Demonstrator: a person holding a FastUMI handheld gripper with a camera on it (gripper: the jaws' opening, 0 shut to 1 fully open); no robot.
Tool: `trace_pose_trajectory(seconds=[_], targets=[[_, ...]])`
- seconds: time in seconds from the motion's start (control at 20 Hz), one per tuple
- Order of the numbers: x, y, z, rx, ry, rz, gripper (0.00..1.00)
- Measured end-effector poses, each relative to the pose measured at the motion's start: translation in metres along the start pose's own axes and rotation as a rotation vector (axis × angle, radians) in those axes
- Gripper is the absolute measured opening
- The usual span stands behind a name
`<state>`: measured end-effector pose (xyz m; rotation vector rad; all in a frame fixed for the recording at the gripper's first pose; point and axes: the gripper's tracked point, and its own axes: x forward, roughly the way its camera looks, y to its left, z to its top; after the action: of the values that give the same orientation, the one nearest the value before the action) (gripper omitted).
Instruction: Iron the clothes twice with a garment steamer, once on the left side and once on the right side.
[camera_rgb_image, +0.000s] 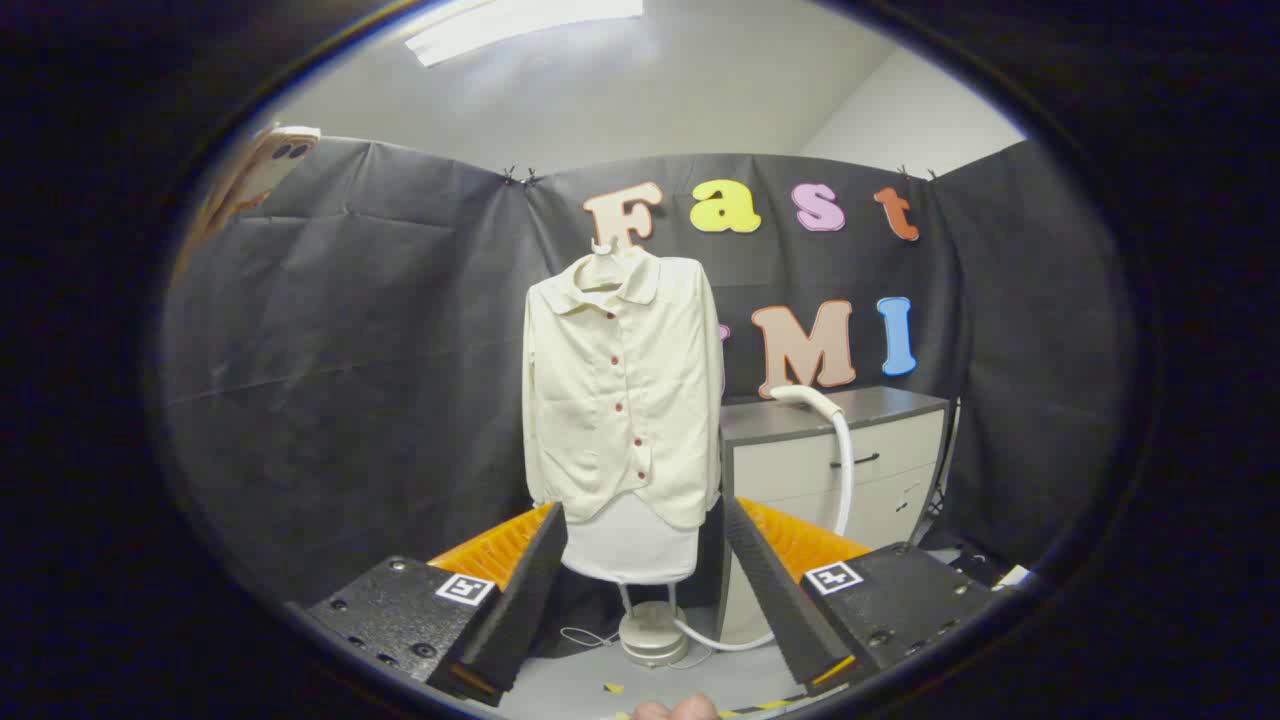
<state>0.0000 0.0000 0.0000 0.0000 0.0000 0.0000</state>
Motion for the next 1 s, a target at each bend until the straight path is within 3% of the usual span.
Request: trace_pose_trajectory(seconds=[1.0], targets=[[0.015,-0.010,-0.001,-0.001,0.025,0.030,0.97]])
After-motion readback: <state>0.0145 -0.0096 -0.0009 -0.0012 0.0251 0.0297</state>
